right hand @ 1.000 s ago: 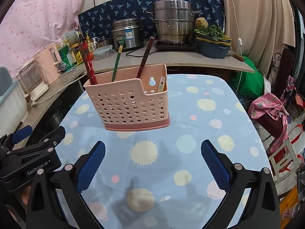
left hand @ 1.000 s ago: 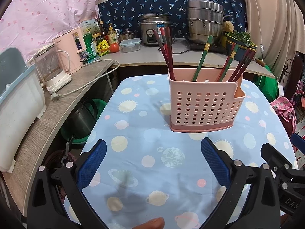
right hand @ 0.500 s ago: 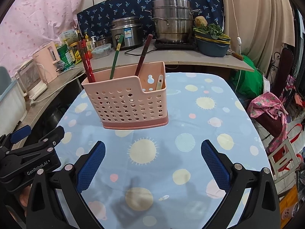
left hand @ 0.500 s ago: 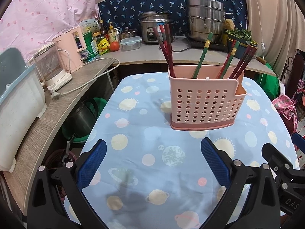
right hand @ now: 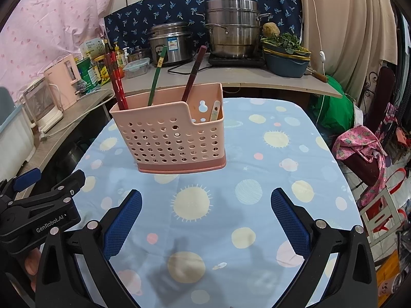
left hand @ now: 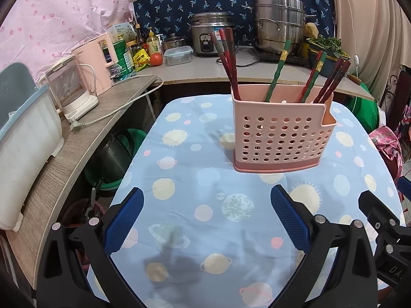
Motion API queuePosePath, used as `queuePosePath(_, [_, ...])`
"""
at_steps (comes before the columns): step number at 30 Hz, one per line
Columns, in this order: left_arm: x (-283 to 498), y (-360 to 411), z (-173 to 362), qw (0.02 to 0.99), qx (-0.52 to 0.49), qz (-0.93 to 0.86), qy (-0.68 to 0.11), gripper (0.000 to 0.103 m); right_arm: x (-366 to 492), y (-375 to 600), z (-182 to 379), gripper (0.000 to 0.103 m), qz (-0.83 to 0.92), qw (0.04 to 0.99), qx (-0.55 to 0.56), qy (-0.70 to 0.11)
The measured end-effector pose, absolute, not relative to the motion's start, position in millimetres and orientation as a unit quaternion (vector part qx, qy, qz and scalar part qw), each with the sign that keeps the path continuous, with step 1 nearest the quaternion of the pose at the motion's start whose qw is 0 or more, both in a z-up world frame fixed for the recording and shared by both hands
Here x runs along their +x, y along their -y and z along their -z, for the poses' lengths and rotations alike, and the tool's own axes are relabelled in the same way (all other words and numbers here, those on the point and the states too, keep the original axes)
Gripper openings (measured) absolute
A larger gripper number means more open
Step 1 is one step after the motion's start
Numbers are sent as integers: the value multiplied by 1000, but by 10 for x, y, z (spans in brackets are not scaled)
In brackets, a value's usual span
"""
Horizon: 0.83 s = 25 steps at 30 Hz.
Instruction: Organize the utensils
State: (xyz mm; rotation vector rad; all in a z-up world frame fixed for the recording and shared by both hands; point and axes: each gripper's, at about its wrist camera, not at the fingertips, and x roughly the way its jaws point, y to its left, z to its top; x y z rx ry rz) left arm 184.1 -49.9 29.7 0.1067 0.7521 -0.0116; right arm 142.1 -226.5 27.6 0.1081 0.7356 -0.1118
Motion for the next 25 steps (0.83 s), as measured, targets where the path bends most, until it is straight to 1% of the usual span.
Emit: queuePosePath(25, [1851,483,-265,929,55,4,-367,95,1438,2293,-235,97,59,929,54,-362])
